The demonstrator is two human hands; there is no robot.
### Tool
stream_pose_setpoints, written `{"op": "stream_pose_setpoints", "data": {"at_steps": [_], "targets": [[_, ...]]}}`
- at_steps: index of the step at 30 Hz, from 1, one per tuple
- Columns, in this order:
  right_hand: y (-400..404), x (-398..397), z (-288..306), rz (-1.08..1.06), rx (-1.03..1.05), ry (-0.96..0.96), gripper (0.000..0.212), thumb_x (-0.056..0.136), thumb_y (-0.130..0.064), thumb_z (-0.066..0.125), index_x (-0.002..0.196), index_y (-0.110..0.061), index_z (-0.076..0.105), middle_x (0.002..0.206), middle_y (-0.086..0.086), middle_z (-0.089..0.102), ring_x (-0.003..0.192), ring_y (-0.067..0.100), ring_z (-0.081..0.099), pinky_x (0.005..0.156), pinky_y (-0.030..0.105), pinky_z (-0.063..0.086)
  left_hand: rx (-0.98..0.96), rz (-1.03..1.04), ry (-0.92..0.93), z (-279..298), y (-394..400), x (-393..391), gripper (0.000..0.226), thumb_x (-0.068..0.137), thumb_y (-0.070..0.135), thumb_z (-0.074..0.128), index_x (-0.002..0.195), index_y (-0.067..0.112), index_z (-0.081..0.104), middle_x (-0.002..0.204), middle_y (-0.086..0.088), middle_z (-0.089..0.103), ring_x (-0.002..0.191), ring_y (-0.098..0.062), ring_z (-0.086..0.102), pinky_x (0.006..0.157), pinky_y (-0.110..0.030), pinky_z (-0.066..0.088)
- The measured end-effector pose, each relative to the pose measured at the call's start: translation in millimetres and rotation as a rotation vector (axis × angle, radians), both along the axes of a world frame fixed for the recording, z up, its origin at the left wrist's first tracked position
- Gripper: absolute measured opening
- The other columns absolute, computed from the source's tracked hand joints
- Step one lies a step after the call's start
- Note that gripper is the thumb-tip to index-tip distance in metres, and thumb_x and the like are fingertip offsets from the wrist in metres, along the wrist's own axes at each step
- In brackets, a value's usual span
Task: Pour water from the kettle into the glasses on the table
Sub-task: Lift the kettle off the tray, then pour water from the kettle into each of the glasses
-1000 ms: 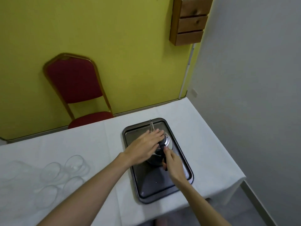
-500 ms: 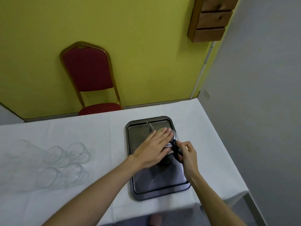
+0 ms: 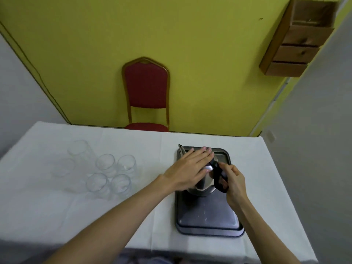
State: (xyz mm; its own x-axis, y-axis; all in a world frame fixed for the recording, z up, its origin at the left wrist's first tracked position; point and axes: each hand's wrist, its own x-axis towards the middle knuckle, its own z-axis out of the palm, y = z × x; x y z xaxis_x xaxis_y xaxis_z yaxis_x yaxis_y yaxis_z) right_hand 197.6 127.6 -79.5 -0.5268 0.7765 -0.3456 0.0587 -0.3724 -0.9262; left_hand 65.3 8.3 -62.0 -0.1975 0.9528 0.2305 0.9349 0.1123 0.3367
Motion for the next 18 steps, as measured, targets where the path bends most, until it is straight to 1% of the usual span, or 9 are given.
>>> {"op": "stream_pose_setpoints", "data": {"at_steps": [3,6,8,10,11,12,14,16,18], "targets": [[-14.3,-22.1,20.9,0.047,0.047,0.038,0.022,0.089,-0.017,0.073,0.080,-0.006,0.056,0.067,0.014,0.059,0.074,0.032,0.058,0.069,0.038,0.044,0.070,0.050,-0.004,19.8,-22.0,-15.2,0.053,0.103,0.034,0.037,0.151,0.012,0.026,0.159,-0.002,0.023,0.148,-0.012,0.011,0.121,-0.033,0.009],[-39.4,-49.5,46.3,0.115,0.059,0.079,0.029,0.090,-0.014,0.072,0.071,-0.007,0.051,0.053,0.002,0.054,0.056,0.023,0.052,0.064,0.029,0.047,0.145,0.116,0.010,39.8,-52.5,-33.0,0.053,0.103,0.032,0.039,0.150,0.010,0.028,0.158,-0.005,0.025,0.148,-0.013,0.013,0.121,-0.030,0.008],[-54.1,-65.4,58.7,0.143,0.042,0.099,0.036,0.086,-0.018,0.075,0.065,-0.009,0.047,0.048,-0.002,0.045,0.048,0.016,0.045,0.069,0.033,0.047,0.174,0.150,0.021,49.8,-71.4,-44.5,0.052,0.103,0.032,0.040,0.149,0.009,0.030,0.158,-0.005,0.026,0.148,-0.014,0.015,0.121,-0.030,0.008],[-71.4,-79.0,71.6,0.186,0.023,0.142,0.035,0.073,-0.030,0.082,0.078,-0.006,0.058,0.057,0.006,0.049,0.053,0.018,0.049,0.077,0.042,0.048,0.196,0.178,0.032,58.4,-88.2,-55.7,0.052,0.102,0.031,0.041,0.148,0.008,0.032,0.157,-0.006,0.028,0.147,-0.014,0.017,0.121,-0.030,0.010],[-77.9,-86.0,74.6,0.201,0.005,0.167,0.042,0.066,-0.034,0.083,0.086,-0.006,0.061,0.063,0.010,0.052,0.058,0.021,0.051,0.080,0.046,0.048,0.207,0.190,0.036,62.3,-95.9,-61.3,0.052,0.102,0.031,0.042,0.147,0.007,0.033,0.157,-0.007,0.030,0.147,-0.015,0.018,0.121,-0.031,0.011],[-85.1,-92.2,79.1,0.212,-0.022,0.177,0.043,0.066,-0.034,0.083,0.089,-0.006,0.060,0.065,0.012,0.054,0.058,0.022,0.053,0.080,0.047,0.049,0.217,0.201,0.041,66.0,-103.4,-66.5,0.052,0.102,0.031,0.042,0.147,0.007,0.034,0.156,-0.007,0.031,0.147,-0.015,0.019,0.121,-0.031,0.011],[-98.7,-106.9,85.0,0.235,-0.063,0.199,0.027,0.084,-0.021,0.075,0.081,-0.005,0.054,0.051,0.004,0.055,0.045,0.012,0.055,0.068,0.033,0.056,0.236,0.228,0.051,71.7,-117.8,-76.3,0.051,0.102,0.031,0.043,0.146,0.007,0.036,0.155,-0.007,0.033,0.146,-0.016,0.021,0.120,-0.031,0.013],[-110.6,-121.5,90.7,0.251,-0.072,0.189,0.022,0.095,-0.009,0.063,0.078,-0.008,0.050,0.040,-0.008,0.050,0.032,0.003,0.048,0.043,0.015,0.047,0.254,0.257,0.054,75.8,-132.2,-85.4,0.050,0.101,0.030,0.043,0.145,0.006,0.037,0.154,-0.007,0.035,0.146,-0.016,0.023,0.120,-0.032,0.015],[-125.5,-131.9,97.8,0.269,-0.044,0.176,0.017,0.096,-0.006,0.061,0.084,-0.009,0.049,0.038,-0.011,0.047,0.030,0.000,0.046,0.035,0.012,0.038,0.263,0.283,0.056,78.0,-146.2,-94.3,0.050,0.101,0.030,0.042,0.145,0.006,0.038,0.153,-0.007,0.036,0.146,-0.017,0.024,0.120,-0.033,0.016]]}}
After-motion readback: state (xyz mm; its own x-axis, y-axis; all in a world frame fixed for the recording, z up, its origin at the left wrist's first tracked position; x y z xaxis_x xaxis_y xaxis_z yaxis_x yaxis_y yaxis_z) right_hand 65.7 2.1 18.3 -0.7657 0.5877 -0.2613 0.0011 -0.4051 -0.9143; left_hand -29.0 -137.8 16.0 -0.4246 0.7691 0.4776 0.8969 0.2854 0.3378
